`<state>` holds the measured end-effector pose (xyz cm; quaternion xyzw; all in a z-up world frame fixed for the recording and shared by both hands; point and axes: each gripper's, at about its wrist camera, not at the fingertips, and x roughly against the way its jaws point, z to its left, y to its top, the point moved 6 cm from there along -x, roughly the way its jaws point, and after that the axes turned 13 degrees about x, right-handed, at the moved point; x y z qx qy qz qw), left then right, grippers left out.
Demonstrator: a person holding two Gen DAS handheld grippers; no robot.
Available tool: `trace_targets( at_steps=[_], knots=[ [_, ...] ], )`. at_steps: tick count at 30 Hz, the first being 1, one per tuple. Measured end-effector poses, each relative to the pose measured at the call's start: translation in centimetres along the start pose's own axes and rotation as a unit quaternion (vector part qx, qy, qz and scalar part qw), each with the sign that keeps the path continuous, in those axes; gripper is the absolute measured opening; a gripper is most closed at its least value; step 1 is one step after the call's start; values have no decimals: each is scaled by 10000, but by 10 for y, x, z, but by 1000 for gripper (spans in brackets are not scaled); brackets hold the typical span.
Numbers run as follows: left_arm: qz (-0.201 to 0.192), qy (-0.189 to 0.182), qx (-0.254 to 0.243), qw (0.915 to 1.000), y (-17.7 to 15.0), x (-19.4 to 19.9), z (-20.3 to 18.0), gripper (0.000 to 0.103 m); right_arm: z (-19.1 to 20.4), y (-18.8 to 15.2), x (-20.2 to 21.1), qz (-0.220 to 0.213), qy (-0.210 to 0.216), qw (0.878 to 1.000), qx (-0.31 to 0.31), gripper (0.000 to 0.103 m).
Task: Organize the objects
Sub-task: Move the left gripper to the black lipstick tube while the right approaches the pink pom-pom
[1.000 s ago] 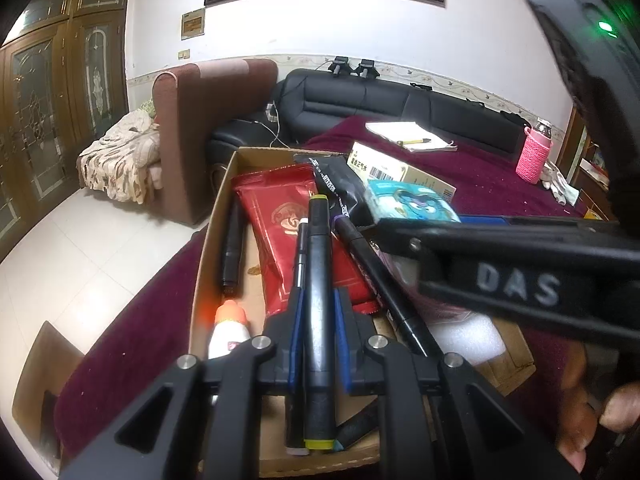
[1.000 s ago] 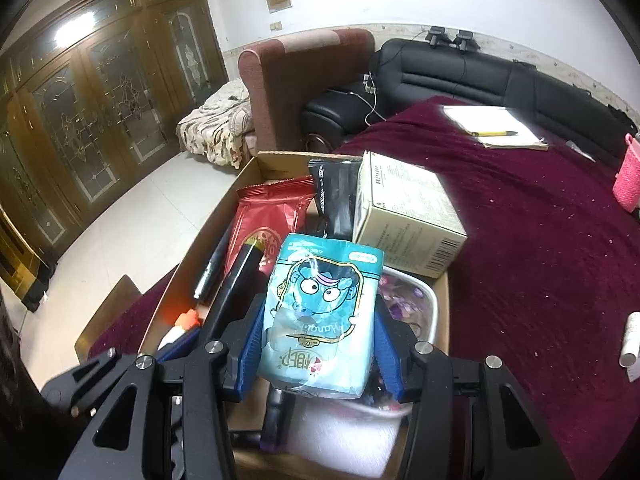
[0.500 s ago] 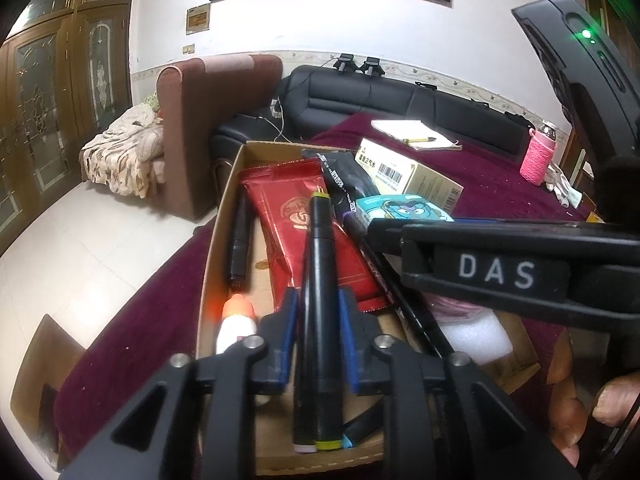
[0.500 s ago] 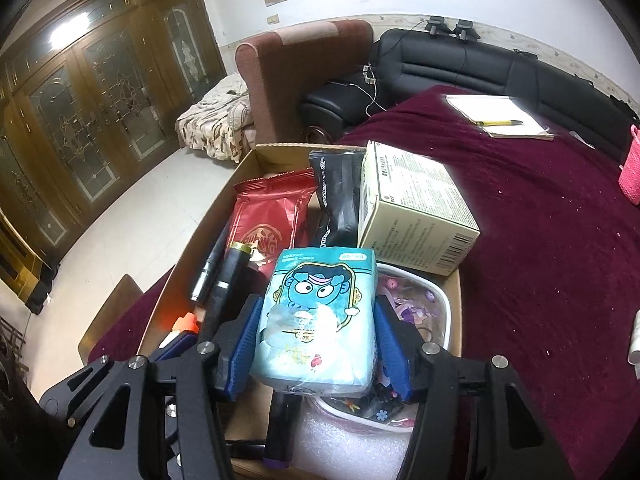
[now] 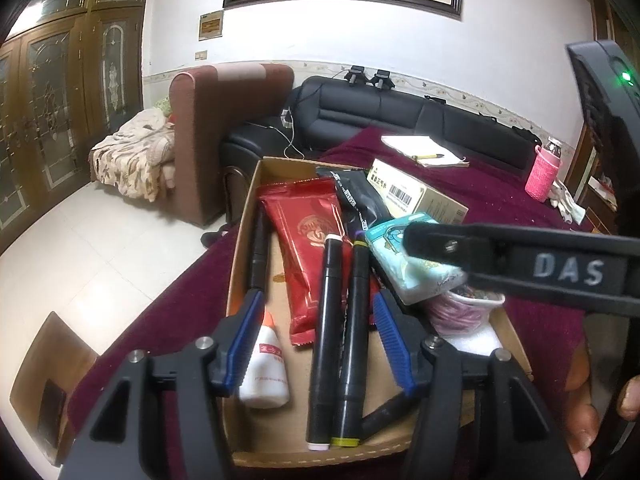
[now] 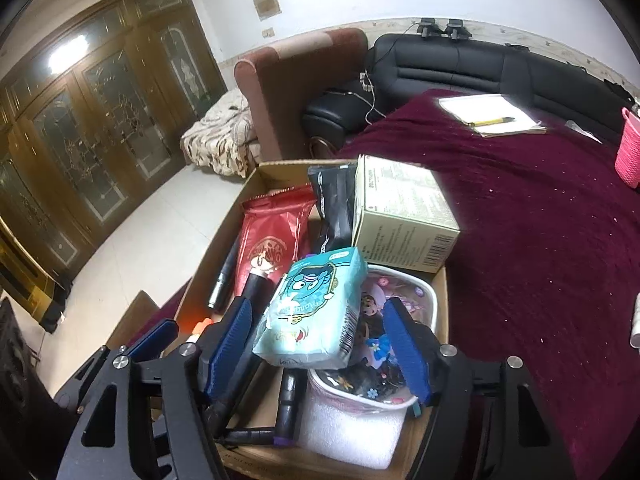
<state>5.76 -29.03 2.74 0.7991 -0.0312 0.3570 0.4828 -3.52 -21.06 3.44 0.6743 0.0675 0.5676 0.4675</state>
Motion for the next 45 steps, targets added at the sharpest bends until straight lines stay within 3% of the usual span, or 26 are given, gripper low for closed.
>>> trace_targets(
  at_steps=[5, 9, 19, 22, 28, 30, 33, 35, 37, 39, 41, 43, 45],
  knots=[
    [-96, -54, 1, 9999, 3, 9, -4, 57, -14, -11, 29, -246, -1, 9993, -292, 75],
    [-235, -321, -40, 9992, 7, 25, -16, 57, -42, -38, 63, -376, -129, 9975, -584, 75],
    [-73, -951, -784, 9923, -20, 43, -95, 61, -157, -130, 149, -391, -969, 9798, -1706, 75],
    [133, -1145, -1061, 9877, -38, 41, -123, 61, -208, -161, 188, -467, -1646, 9611, -2166, 77],
    [377, -1359, -1516, 9783, -71, 38, -163, 61, -312, -225, 250, -239, -3347, 8832, -3278, 77],
    [414, -1402, -1611, 9761, -79, 40, -170, 61, -338, -244, 252, -30, -3545, 8653, -3544, 77],
    [453, -1438, -1727, 9734, -86, 41, -176, 61, -355, -270, 241, 117, -3311, 8539, -4013, 77],
    [462, -1431, -1807, 9720, -89, 41, -178, 61, -352, -279, 231, -32, -2896, 8567, -4269, 77],
    [486, -1429, -1814, 9717, -89, 39, -178, 61, -338, -271, 228, -171, -2833, 8655, -4127, 78],
    [557, -1436, -1794, 9716, -90, 36, -178, 61, -309, -244, 213, -543, -2077, 8983, -3833, 80],
    [595, -1448, -1787, 9714, -91, 34, -179, 61, -279, -218, 197, -647, -1257, 9267, -3482, 80],
    [653, -1458, -1800, 9706, -93, 33, -180, 61, -254, -197, 190, -877, -446, 9373, -3342, 80],
    [688, -1473, -1803, 9701, -94, 32, -181, 61, -242, -184, 195, -951, -508, 9443, -3110, 80]
  ],
)
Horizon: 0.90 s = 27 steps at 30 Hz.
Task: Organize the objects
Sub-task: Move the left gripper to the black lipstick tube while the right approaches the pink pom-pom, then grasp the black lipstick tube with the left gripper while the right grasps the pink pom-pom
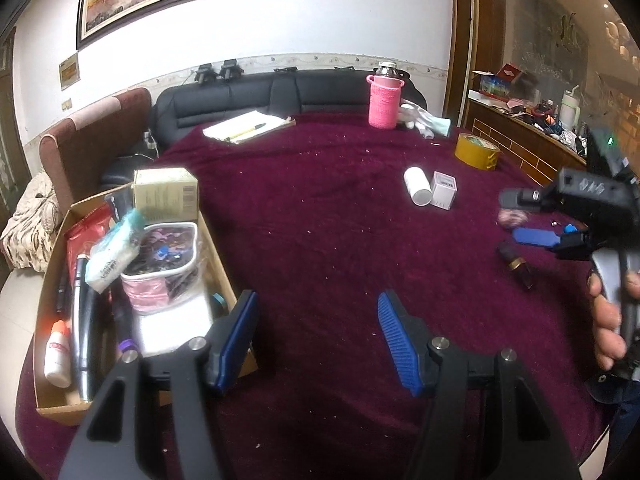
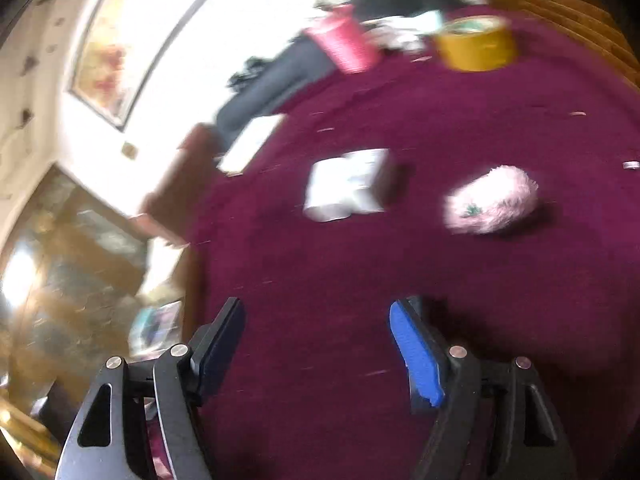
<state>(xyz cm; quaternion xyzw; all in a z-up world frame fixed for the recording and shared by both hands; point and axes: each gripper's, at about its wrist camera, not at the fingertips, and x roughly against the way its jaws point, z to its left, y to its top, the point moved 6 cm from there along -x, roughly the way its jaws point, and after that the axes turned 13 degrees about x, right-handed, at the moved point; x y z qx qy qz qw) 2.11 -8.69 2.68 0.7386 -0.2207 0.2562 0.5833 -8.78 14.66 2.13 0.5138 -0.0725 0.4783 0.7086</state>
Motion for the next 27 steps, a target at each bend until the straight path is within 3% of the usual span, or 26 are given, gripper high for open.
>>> trace_targets(
  at_steps=[4, 9, 12, 16, 17, 20, 24, 27],
  knots=[
    [20, 38, 26, 10000, 0, 0, 4, 61, -7, 11, 20, -291, -926, 9945, 404, 80],
    [215, -106, 106, 9997, -2, -6, 0, 62, -15, -5, 1, 196, -762, 9953, 564, 80],
    [290, -154, 109, 9994, -4, -10, -6, 62, -24, -4, 6, 47, -867, 9947, 548, 79],
    [392, -171, 66, 9991, -7, -13, -11, 62, -55, 21, 26, -206, -2147, 9743, 642, 79],
    [484, -253, 94, 9985, -8, -15, -13, 62, -67, 29, 24, -120, -2222, 9739, 456, 80],
    [817, -608, 236, 9945, -9, -22, -22, 61, -91, 43, 5, 180, -1893, 9818, 7, 80],
    [1312, -1085, 522, 9840, -12, -34, -41, 61, -98, 52, -19, 358, -2098, 9769, -165, 80],
    [1341, -1043, 440, 9845, -12, -38, -55, 61, -101, 55, -39, 570, -2356, 9701, -126, 79]
  ],
)
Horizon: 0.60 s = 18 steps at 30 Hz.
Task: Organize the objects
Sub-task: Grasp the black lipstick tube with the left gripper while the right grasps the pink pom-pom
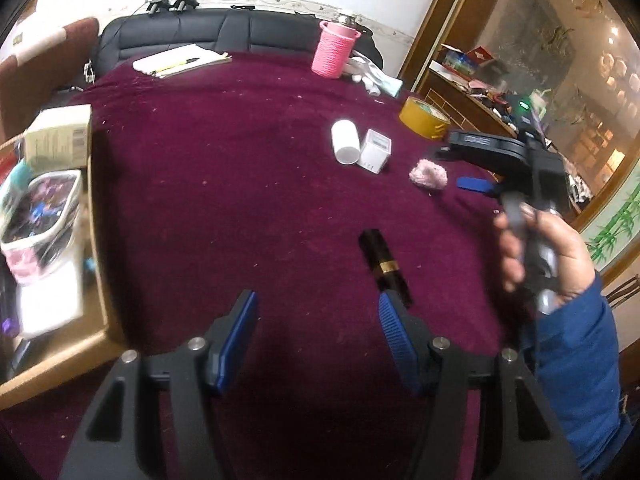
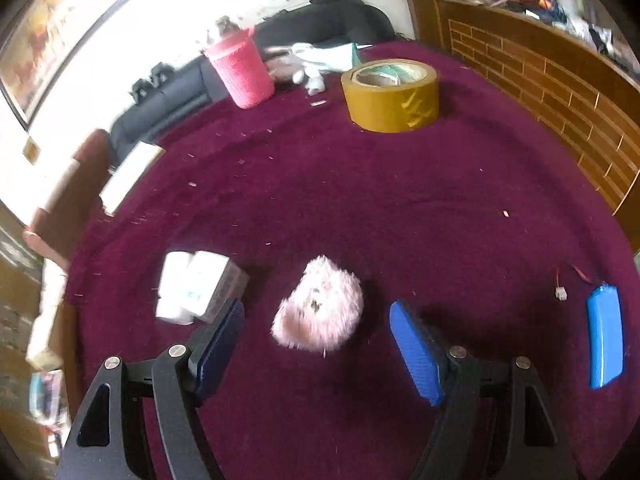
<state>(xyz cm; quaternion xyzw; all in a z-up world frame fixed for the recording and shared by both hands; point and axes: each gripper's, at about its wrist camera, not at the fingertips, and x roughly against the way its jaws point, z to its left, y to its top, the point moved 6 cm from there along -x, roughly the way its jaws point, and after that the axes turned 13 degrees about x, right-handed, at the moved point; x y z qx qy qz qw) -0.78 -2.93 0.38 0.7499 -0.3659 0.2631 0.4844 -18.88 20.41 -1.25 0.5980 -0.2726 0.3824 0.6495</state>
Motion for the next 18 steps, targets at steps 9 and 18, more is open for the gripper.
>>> trace_targets(
  at_steps=[9, 18],
  knots=[
    [230, 74, 14, 9997, 6, -25, -18, 61, -1, -4, 5, -509, 492, 9974, 108, 32],
    [574, 104, 6, 9983, 2, -59, -44, 57, -3, 0, 22, -752, 711, 9946, 30, 32]
  ],
)
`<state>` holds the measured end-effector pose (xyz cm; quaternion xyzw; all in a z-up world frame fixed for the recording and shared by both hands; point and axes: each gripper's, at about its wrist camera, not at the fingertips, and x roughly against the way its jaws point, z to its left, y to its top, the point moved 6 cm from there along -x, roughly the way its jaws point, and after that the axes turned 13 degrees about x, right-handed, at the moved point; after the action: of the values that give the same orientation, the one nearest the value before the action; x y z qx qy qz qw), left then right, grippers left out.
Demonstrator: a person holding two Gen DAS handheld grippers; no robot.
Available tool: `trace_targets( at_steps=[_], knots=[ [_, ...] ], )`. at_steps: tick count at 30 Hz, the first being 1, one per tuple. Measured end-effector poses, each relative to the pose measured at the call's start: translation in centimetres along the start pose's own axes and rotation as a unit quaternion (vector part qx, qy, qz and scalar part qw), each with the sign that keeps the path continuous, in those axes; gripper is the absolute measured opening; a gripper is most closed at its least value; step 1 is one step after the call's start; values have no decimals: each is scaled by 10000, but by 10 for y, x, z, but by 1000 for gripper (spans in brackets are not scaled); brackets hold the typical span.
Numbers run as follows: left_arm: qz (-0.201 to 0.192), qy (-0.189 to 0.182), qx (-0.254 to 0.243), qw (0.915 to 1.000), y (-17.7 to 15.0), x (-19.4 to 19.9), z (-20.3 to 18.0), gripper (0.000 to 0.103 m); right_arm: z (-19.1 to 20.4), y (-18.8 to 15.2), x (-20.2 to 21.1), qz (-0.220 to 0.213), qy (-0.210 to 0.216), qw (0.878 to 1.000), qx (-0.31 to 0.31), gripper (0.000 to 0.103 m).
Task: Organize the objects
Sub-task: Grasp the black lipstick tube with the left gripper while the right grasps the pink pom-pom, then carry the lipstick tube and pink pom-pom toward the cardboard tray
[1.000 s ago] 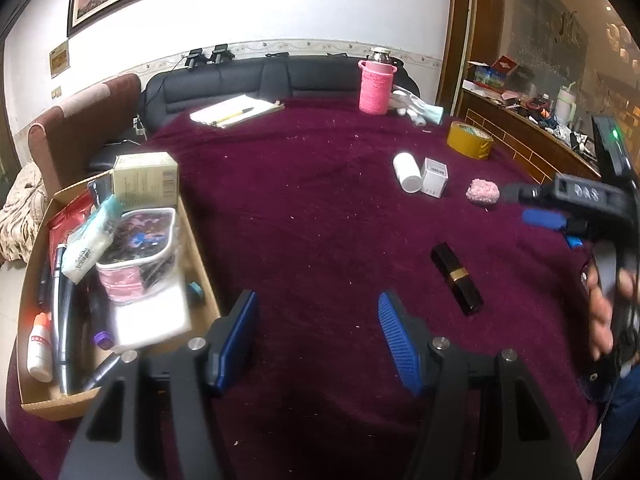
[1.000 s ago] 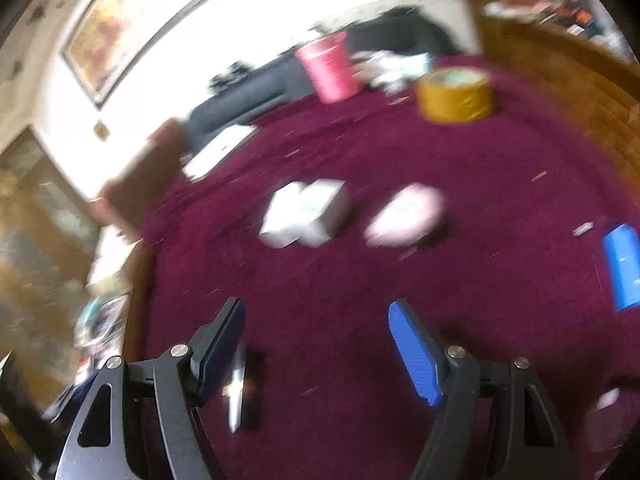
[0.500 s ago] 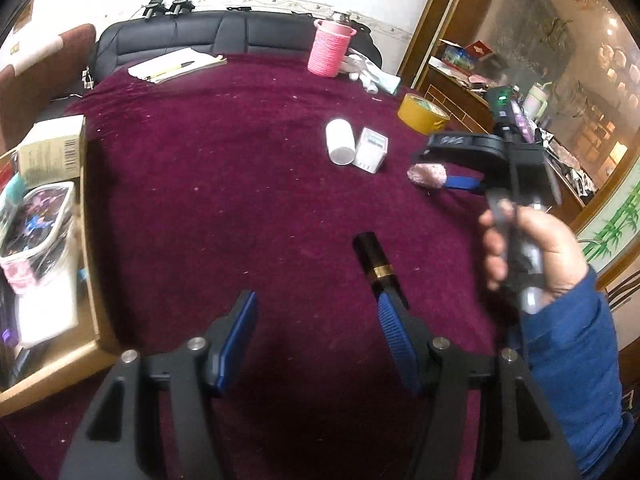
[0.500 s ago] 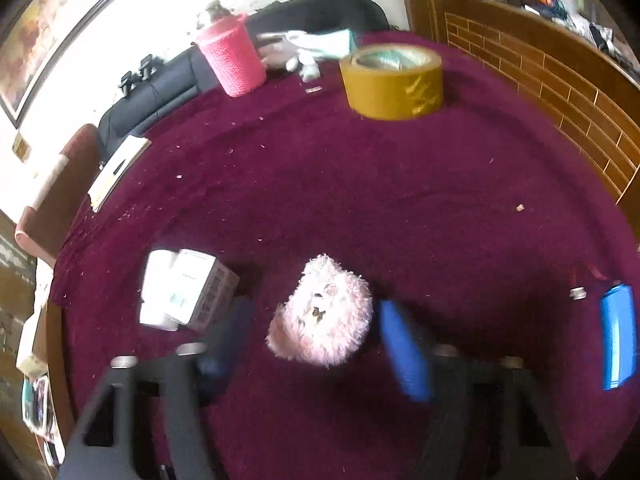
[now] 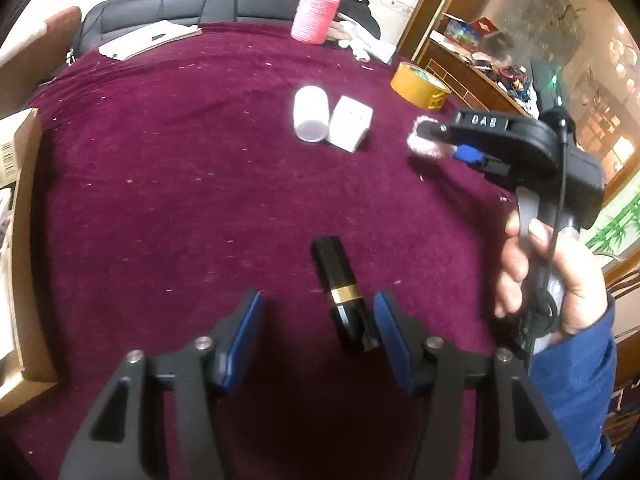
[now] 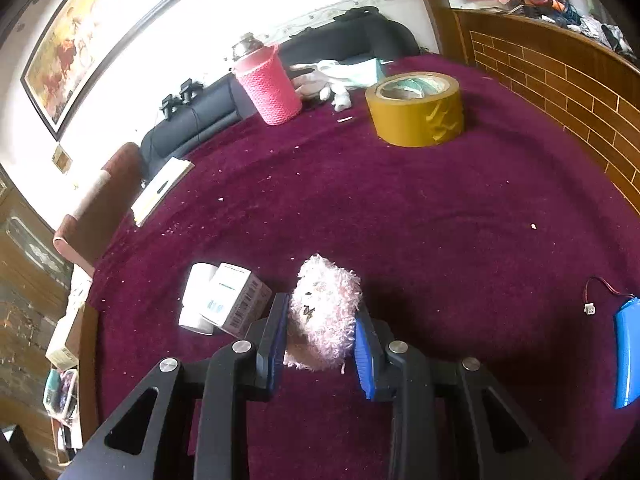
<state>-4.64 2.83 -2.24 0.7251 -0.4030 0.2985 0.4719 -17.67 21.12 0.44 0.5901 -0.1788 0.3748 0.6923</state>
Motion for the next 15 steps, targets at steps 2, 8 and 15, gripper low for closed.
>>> trace_targets(
  at_steps=[2, 8, 15],
  knots=[
    [-29, 195, -148, 9997, -1, -6, -6, 53, 1, 1, 2, -32, 15, 10000, 14, 32],
    [-290, 826, -798, 9930, 0, -23, -15, 17, 7, 2, 6, -86, 110, 9999, 51, 32],
    [-377, 616, -694, 9950, -6, -11, -2, 17, 28, -1, 9, -146, 274, 9989, 357, 32]
  ],
)
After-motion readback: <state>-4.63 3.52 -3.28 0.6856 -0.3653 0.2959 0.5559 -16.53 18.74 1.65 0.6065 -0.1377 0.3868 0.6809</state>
